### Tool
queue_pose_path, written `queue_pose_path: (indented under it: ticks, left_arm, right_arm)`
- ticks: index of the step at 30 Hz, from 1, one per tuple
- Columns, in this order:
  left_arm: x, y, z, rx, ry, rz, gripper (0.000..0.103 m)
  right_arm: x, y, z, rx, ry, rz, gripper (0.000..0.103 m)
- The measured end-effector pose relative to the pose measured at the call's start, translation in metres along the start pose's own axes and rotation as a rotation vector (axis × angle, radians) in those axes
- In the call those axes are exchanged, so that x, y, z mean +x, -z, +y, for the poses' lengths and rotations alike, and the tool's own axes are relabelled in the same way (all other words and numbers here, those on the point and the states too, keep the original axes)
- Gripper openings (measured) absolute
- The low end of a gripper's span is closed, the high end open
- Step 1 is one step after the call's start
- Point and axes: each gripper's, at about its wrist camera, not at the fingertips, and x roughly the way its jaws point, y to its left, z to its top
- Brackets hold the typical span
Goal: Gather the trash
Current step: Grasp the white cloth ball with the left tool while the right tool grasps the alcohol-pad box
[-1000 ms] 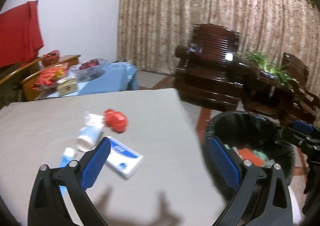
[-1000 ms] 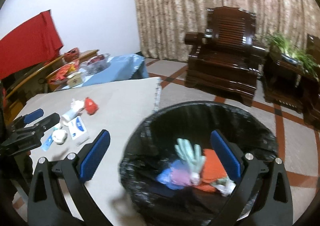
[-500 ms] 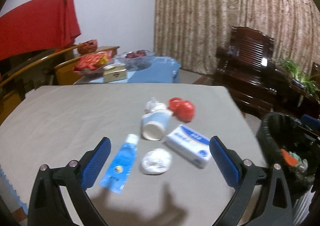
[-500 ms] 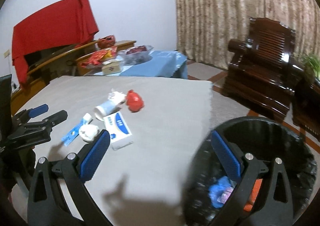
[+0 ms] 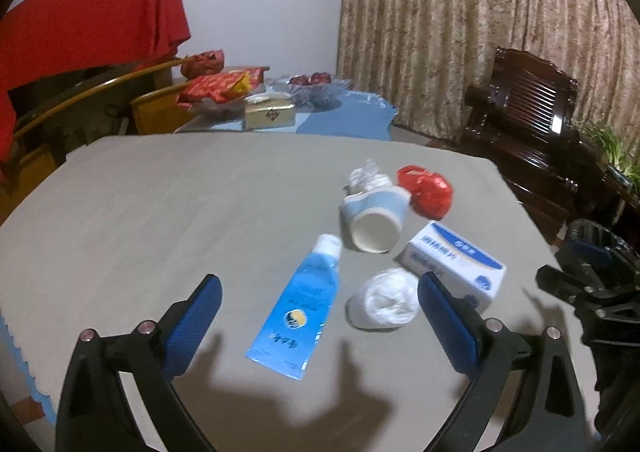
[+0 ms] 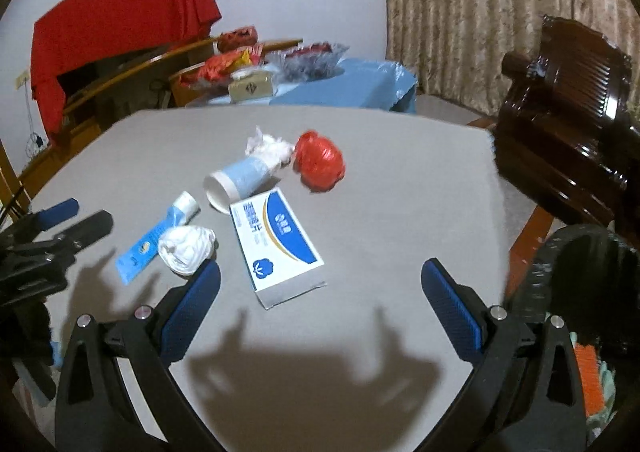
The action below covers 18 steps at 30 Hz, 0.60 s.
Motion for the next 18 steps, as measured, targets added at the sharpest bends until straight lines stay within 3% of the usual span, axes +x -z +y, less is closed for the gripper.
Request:
queue_pose_path:
  ticks: [8, 11, 13, 18]
  left_arm:
    - [0.018, 0.006, 0.012, -0.014, -0.01, 0.035, 0.095]
    - [0.023, 0.006, 0.013, -0.013, -0.008, 0.043, 0.095]
    - [0.025, 0.006, 0.015, -0.015, -0.009, 0.047, 0.094]
    - [0.028, 0.006, 0.018, -0.027, -0.012, 0.052, 0.094]
  right_arm:
    - [0.042, 0.002, 0.015, -0.045, -0.017, 0.072, 0.097]
    - [0.053, 0.0, 0.019, -0.071, -0.024, 0.092, 0.091]
    - [0.06, -0.001, 0.02, -0.081, -0.029, 0.11, 0.083]
    - [0.075, -0.003, 0.021, -0.083, -0.048, 0.15, 0.078]
